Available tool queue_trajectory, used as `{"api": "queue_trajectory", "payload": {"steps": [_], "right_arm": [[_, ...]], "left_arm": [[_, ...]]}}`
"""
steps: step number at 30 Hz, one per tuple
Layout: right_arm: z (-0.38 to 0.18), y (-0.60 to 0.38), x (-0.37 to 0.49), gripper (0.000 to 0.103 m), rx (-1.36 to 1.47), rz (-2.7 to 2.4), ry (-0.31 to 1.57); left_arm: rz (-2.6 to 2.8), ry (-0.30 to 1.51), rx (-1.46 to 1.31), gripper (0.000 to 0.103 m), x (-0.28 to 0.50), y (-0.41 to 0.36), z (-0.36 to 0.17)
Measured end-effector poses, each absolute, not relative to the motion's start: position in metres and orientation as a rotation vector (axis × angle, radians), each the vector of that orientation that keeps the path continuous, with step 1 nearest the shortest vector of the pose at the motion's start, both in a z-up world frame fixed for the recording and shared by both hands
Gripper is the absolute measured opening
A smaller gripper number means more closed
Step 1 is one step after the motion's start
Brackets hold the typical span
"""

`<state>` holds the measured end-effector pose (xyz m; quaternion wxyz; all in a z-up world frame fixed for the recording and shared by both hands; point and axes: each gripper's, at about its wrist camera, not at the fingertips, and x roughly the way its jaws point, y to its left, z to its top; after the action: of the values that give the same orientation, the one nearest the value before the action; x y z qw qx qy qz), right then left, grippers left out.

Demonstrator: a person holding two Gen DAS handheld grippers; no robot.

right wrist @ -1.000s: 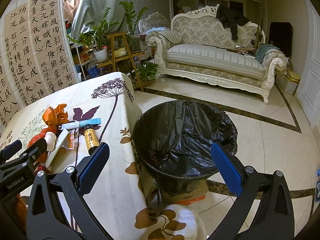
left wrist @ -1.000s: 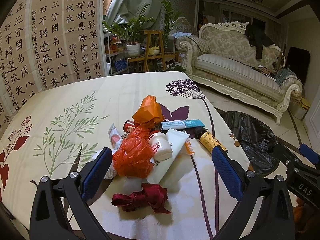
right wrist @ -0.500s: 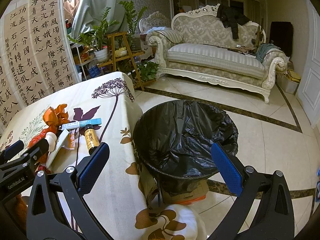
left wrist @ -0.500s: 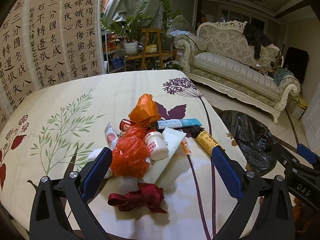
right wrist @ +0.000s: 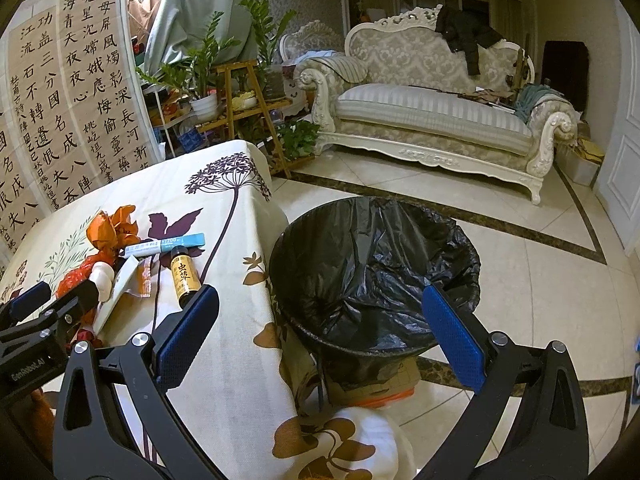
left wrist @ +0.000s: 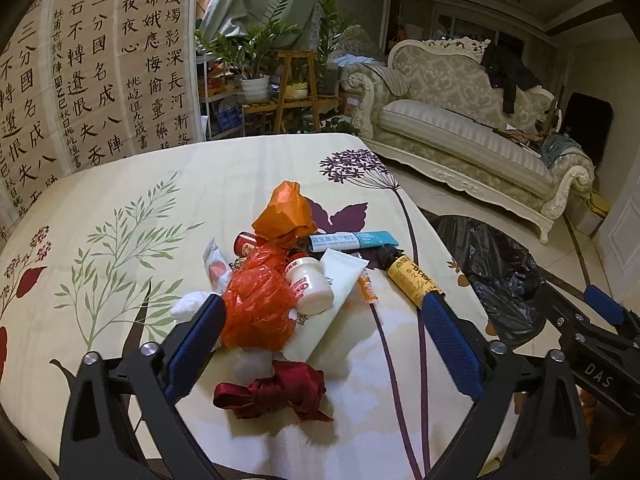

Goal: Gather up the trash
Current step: 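Grasp the orange plastic bag with the left gripper and lift it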

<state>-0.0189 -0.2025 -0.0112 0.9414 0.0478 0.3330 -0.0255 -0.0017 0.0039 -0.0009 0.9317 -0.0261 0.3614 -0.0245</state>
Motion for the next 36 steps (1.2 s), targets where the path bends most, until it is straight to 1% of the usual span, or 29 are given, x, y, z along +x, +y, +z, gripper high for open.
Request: {"api": "queue_trajectory", "payload": {"steps": [2, 7, 8, 9, 11, 12, 18, 25, 28, 30, 31, 33, 34, 36], "right_arm": [[-0.012, -0.201, -0.018, 0.099, 0.101, -0.047, 0.683], [-0.014, -0.199, -0.015, 0.099, 0.105, -0.03, 0.69], [-0.014, -0.198, -0.015, 0.099, 0.105, -0.028, 0.691], [-0.014, -0.2, -0.012, 0.099, 0.107, -0.023, 0.692], [-0.013, -0.199, -0.009, 0.099, 0.11, -0.017, 0.692], [-0.013, -0.198, -0.008, 0.099, 0.113, -0.015, 0.691], [-0.01, -0.193, 0.008, 0.099, 0.121, 0.011, 0.688], [-0.012, -0.182, 0.033, 0.099, 0.12, 0.044, 0.711], [-0.015, -0.18, 0.042, 0.099, 0.125, 0.056, 0.724], [-0.017, -0.178, 0.047, 0.099, 0.127, 0.065, 0.733], [-0.018, -0.177, 0.049, 0.099, 0.128, 0.069, 0.737], [-0.019, -0.175, 0.053, 0.099, 0.127, 0.077, 0.744], [-0.02, -0.174, 0.054, 0.099, 0.125, 0.081, 0.746], [-0.021, -0.172, 0.057, 0.099, 0.122, 0.088, 0.75]], "left_arm": [[-0.033, 0.755, -0.039, 0.058, 0.0, 0.006, -0.002], [-0.017, 0.767, -0.079, 0.058, 0.004, 0.02, 0.0], [-0.015, 0.766, -0.085, 0.06, 0.005, 0.022, 0.001], [-0.012, 0.765, -0.094, 0.065, 0.007, 0.025, 0.002], [-0.008, 0.755, -0.11, 0.072, 0.011, 0.03, 0.007], [-0.002, 0.75, -0.11, 0.074, 0.014, 0.031, 0.01], [-0.006, 0.75, -0.1, 0.074, 0.034, 0.037, 0.019], [-0.007, 0.792, -0.05, 0.074, 0.064, 0.035, 0.016], [-0.011, 0.823, -0.023, 0.066, 0.075, 0.031, 0.012], [-0.009, 0.848, -0.01, 0.058, 0.081, 0.03, 0.009], [-0.013, 0.864, -0.007, 0.056, 0.085, 0.03, 0.006], [-0.013, 0.883, -0.003, 0.045, 0.088, 0.03, 0.003], [-0.011, 0.893, -0.002, 0.042, 0.09, 0.03, 0.001], [-0.02, 0.912, -0.017, 0.04, 0.092, 0.032, -0.002]]}}
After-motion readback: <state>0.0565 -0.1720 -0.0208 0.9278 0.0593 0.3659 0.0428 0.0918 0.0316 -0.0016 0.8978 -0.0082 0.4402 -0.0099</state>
